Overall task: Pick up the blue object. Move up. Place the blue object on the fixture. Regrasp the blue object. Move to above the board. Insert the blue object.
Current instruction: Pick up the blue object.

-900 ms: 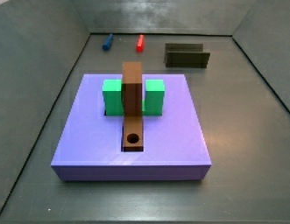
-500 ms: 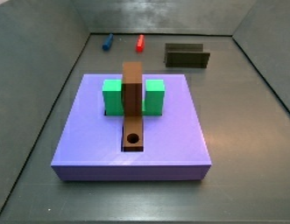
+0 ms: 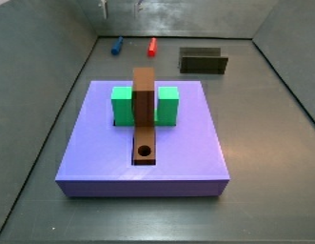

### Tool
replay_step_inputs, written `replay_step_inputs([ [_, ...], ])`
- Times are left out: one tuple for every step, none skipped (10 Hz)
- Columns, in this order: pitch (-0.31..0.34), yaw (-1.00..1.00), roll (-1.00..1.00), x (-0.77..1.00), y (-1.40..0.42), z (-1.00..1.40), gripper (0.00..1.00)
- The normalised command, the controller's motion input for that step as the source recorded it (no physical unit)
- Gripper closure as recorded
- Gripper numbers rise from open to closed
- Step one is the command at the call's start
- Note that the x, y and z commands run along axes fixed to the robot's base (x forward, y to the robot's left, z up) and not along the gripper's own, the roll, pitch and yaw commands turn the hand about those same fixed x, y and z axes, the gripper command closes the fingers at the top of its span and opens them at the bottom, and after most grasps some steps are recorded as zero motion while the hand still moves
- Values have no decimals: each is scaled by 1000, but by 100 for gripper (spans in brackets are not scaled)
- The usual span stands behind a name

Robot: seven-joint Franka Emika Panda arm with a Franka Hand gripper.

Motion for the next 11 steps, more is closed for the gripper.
replay_step_inputs([
  [-189, 100, 0, 0, -111, -866, 0],
  [-149, 0, -17, 149, -63, -683, 0],
  [-177, 0, -44, 0, 0, -809, 0],
  [-183, 74, -113, 0, 0, -751, 0],
  [-187, 80, -113, 0, 0, -743, 0],
  [-190, 77, -141, 0, 0, -686, 0],
  [-203, 69, -157, 0, 0, -643, 0],
  [-217, 31, -130, 0, 0, -680, 0],
  [-219, 9, -121, 0, 0, -694, 0],
  [-210, 0, -113, 0, 0, -717, 0],
  [-210, 0, -114, 0, 0, -717, 0],
])
